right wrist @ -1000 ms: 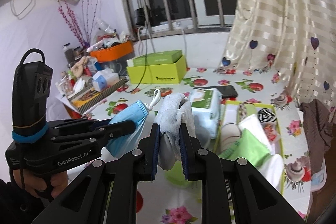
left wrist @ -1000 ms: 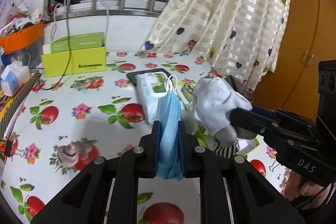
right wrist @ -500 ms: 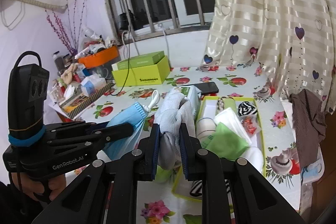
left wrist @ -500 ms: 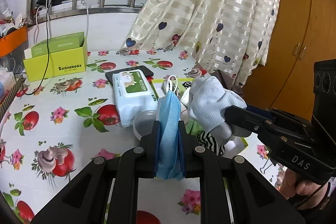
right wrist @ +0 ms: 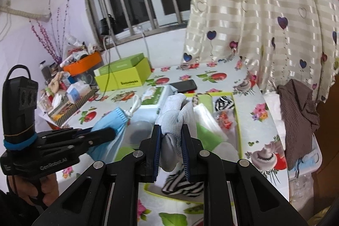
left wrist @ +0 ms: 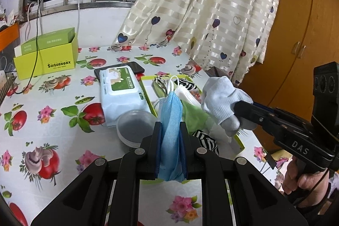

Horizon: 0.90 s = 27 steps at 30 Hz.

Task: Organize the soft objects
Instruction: 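Carry the grey sock into the tray and open the right tool while the left tool carries the mask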

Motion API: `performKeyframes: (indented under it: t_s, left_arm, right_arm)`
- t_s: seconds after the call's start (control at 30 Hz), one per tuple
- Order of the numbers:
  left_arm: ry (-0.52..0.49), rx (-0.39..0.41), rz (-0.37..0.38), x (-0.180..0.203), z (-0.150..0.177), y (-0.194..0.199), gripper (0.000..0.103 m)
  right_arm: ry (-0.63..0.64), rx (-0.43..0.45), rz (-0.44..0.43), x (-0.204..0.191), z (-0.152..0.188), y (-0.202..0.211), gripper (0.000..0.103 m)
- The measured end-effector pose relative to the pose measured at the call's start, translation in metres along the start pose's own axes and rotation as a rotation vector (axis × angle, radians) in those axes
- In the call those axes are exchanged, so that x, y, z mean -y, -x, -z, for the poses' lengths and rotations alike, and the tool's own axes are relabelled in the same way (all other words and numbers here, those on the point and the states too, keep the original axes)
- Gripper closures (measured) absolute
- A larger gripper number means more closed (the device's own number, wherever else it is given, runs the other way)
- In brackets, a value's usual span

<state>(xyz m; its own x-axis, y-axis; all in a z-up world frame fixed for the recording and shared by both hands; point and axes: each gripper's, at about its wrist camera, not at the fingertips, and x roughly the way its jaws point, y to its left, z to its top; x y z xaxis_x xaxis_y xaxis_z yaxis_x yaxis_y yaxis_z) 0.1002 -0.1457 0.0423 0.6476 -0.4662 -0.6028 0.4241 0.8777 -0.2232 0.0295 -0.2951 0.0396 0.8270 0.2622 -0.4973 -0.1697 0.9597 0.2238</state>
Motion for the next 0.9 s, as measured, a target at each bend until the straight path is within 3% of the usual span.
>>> performKeyframes:
  t_s: [0.57,0.9]
  left_arm:
    - [-0.011,-0.050,0.025,0.008,0.005,-0.022,0.087]
    - [-0.023,-0.091,0.047,0.017,0.007,-0.042,0.087]
  right_arm:
    - [-0.055,-0.128,0.065,0.036,0.022,-0.053,0.086]
    - [-0.043,-0.122,0.062,0.037,0.021,-0.060,0.086]
